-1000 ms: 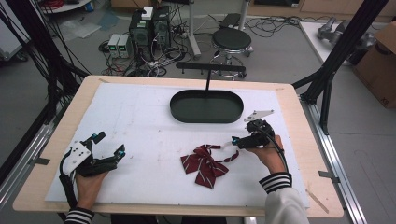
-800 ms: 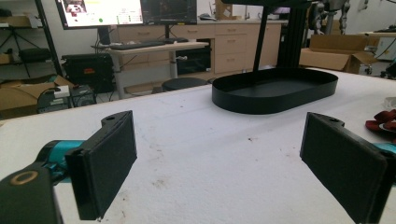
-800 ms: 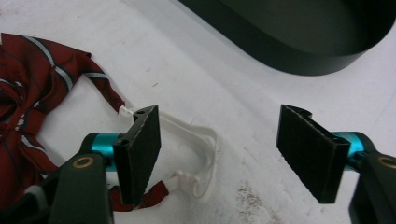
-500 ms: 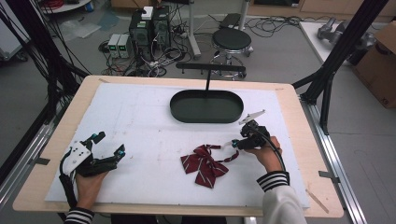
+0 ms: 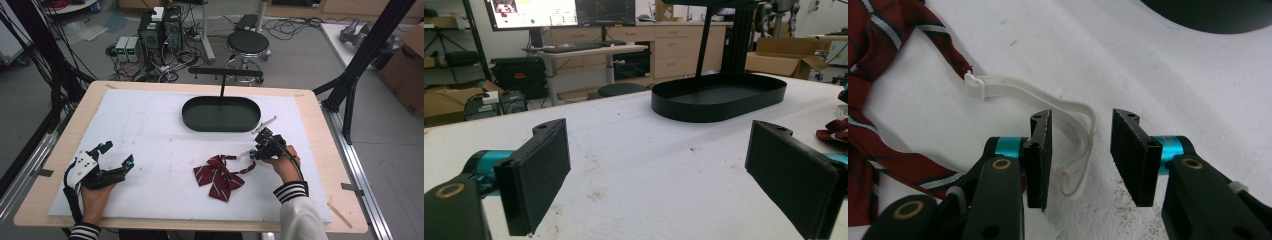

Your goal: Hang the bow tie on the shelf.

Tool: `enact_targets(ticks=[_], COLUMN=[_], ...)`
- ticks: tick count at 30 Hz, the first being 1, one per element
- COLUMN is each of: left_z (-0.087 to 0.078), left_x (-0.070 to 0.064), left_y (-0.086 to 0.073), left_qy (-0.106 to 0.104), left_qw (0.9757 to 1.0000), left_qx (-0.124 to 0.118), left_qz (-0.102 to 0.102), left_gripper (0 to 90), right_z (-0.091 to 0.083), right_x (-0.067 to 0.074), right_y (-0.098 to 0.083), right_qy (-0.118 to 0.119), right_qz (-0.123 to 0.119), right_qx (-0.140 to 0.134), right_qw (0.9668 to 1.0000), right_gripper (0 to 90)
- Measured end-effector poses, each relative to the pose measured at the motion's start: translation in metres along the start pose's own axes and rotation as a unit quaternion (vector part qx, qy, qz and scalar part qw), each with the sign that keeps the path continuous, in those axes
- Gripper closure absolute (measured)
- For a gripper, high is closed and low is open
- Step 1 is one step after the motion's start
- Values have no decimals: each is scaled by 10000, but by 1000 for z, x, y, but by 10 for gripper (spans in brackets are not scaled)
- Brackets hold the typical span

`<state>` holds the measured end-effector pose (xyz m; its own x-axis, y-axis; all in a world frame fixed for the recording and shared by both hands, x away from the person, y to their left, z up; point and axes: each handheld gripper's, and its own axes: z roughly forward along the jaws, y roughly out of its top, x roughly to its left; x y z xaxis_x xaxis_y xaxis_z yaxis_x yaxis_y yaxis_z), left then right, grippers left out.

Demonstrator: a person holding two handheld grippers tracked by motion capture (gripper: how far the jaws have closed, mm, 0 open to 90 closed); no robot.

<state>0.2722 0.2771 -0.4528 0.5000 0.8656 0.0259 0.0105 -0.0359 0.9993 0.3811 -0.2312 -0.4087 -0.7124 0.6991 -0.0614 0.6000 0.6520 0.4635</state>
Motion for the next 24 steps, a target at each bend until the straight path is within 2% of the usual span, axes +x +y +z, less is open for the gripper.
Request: enact_targets(ticks=[5, 8, 10, 12, 13, 15, 18, 21, 24], left_z=[0, 0, 0, 0, 0, 0, 0, 0, 0], left_x=[0, 0, 0, 0, 0, 0, 0, 0, 0], left_y=[0, 0, 0, 0, 0, 0, 0, 0, 0], left_qy=[-1, 0, -2, -3, -8, -10, -11, -10, -9], left_qw=[10000, 10000, 10000, 10000, 10000, 10000, 10000, 10000, 10000], left_qx=[-1, 3, 8, 13, 11, 5, 4, 2, 1], left_qz=[1, 1, 4, 3, -2, -3, -7, -7, -7], left_gripper=[111, 111, 111, 111, 111, 111, 111, 111, 111], right_z=[1, 5, 5, 5, 6, 6, 7, 7, 7], right_x=[2, 3, 2, 2, 2, 3, 4, 4, 5], right_y=[5, 5, 5, 5, 4, 4, 4, 4, 5], right_qy=[-48, -85, -69, -68, -169, -208, -210, -205, -170], right_qz=[-82, -106, -127, -129, -152, -173, -297, -305, -302], right_qx=[92, 272, 319, 324, 410, 492, 553, 567, 594], right_qw=[9999, 9995, 9994, 9994, 9989, 9984, 9978, 9977, 9976], right_gripper=[636, 648, 698, 702, 702, 701, 720, 732, 818])
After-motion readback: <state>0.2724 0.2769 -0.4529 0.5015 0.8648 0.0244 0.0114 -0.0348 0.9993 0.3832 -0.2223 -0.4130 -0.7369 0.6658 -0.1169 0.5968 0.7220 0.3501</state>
